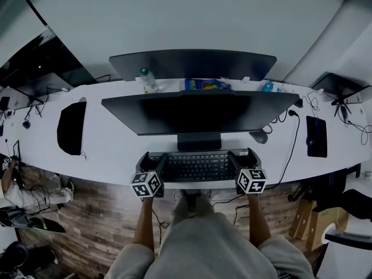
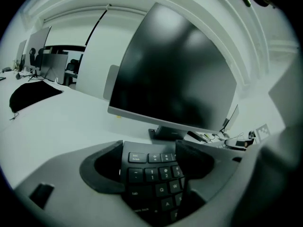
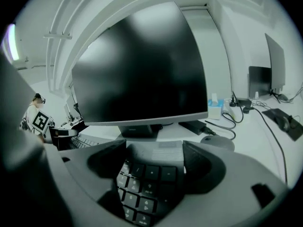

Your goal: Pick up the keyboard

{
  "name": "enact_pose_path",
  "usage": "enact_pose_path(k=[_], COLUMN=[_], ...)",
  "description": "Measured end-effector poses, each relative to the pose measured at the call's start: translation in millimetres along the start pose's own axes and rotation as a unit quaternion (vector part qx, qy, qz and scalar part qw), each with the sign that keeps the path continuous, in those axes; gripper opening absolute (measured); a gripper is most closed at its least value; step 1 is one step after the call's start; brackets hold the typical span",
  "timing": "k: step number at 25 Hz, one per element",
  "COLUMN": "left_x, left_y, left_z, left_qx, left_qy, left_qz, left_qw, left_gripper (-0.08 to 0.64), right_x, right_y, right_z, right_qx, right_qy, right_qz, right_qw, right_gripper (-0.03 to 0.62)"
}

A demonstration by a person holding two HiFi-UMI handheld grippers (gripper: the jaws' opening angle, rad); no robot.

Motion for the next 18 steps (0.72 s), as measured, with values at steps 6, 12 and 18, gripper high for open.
enact_pose_path(k=[6,12,18], left_x=[31,60,83], left_y=[-6,-11,-20], left_z=[16,24,32], left_qx=[-0.008,-0.019,-0.032], left_qy=[-0.045,-0.082,-0.113], left_qz=[-0.011,-0.026,-0.037], left_qw=[0.9989,0.9961,0.9924], left_gripper=[0.325,0.325,0.325], right_x=[34,61,84], right_y=[13,23,29], right_z=[11,19,31], right_qx=[0.008,0.009,0.008], right_qy=[-0.044,-0.082,-0.114], right_qz=[0.019,0.031,0.040], right_qw=[0.999,0.996,0.993], right_gripper=[0.359,0.359,0.359])
Point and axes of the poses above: the fingertips, and each gripper's own axes: z backward along the fingers, y to its left, x out of its top, the point moved 8 cm from there along z, backward along the fingers, and after that the axes turned 7 degrees about -y, right-handed, at the moved point
